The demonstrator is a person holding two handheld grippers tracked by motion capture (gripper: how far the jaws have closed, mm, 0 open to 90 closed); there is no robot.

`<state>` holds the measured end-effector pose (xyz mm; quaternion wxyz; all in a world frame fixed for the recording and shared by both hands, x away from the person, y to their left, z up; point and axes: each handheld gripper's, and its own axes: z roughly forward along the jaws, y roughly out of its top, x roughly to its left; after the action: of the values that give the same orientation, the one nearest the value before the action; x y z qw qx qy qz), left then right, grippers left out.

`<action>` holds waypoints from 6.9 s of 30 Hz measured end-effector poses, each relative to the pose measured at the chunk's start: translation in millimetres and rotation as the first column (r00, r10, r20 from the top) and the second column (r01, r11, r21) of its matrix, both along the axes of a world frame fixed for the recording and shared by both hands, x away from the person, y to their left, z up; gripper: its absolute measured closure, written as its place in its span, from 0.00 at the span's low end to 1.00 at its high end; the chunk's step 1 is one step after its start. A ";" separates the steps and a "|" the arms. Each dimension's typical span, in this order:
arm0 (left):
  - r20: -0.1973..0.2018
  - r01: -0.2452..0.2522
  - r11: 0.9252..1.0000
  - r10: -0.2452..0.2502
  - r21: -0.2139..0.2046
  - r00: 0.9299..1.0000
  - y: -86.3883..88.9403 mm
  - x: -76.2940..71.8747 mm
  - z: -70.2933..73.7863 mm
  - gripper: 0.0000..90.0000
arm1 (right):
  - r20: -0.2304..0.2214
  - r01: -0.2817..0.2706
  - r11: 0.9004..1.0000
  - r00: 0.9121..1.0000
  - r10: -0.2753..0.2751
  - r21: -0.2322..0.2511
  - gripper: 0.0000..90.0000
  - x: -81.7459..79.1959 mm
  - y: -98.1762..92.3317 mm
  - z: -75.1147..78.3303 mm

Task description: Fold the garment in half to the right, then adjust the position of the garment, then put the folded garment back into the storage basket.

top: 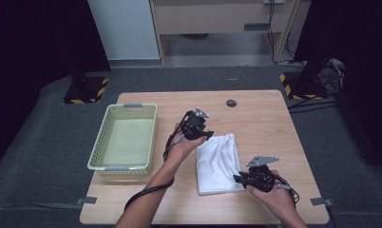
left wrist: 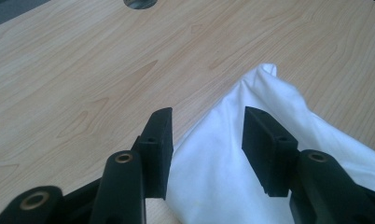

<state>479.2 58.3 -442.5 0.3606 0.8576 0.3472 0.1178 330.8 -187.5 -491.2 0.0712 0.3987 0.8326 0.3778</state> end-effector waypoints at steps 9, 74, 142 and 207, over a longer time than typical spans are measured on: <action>-0.002 -0.010 1.000 0.010 0.006 1.000 4.5 0.5 -3.5 0.59 | -0.032 0.015 1.000 0.999 -0.015 0.008 0.87 -6.0 -8.0 -6.5; -0.065 -0.030 0.999 0.032 0.035 0.997 5.0 4.4 -66.4 0.15 | 0.058 -0.084 0.992 0.994 0.090 -0.096 0.15 -5.7 -8.8 -20.1; -0.055 0.051 0.998 -0.050 0.030 0.997 -8.6 -2.0 -74.2 0.88 | 0.098 -0.239 0.963 0.963 0.252 -0.125 0.88 10.6 3.8 -29.8; 0.094 0.046 0.998 -0.051 0.048 0.994 41.4 -18.4 31.1 0.90 | 0.281 -0.355 0.910 0.915 0.291 0.214 0.90 16.9 35.4 24.9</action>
<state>460.8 99.8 -411.3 0.3599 0.8672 0.3059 0.1577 347.7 -152.1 -466.3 0.0555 0.2110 0.8153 0.5363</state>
